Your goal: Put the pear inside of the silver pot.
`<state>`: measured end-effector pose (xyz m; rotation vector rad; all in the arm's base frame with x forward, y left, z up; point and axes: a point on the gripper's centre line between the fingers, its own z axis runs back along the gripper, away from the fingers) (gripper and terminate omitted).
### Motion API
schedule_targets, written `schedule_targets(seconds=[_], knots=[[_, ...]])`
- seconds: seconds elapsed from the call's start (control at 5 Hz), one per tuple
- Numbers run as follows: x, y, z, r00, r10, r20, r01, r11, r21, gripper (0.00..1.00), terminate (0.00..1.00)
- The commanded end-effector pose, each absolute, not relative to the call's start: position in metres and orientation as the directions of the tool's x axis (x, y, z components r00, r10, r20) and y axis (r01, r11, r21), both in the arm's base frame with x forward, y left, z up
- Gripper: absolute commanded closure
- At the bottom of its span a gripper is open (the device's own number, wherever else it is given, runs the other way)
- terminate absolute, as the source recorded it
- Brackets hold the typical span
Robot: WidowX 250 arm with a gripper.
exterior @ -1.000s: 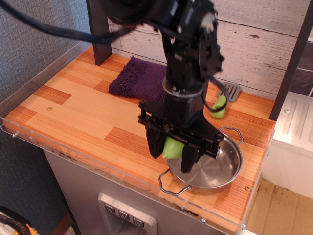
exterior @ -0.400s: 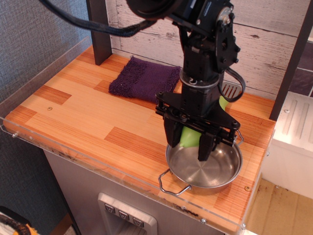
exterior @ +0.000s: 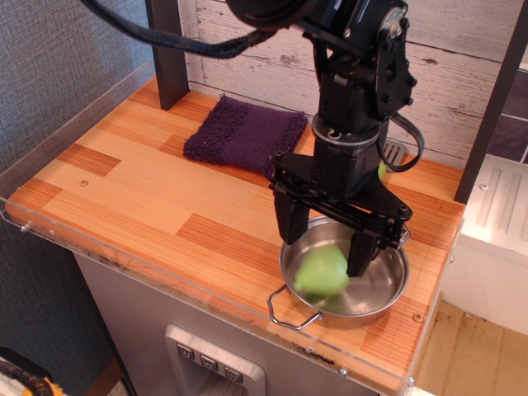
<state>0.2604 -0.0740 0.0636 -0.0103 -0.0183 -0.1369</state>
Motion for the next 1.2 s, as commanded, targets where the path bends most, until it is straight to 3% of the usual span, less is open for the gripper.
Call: schedule_targets(seconds=[0.0,0.4,0.8,1.0], knots=[[0.283,0.012,0.125,0.987,0.064,0.150,-0.065,0.998,0.001,0.00,0.00],[0.292,0.039,0.123,0.988,0.100,0.118,-0.099,0.995,-0.012,0.00,0.00],[0.294,0.039,0.122,0.992,0.056,0.111,-0.054,0.998,-0.015,0.00,0.00],[0.294,0.039,0.122,0.992,0.056,0.111,-0.054,0.998,-0.015,0.00,1.00]])
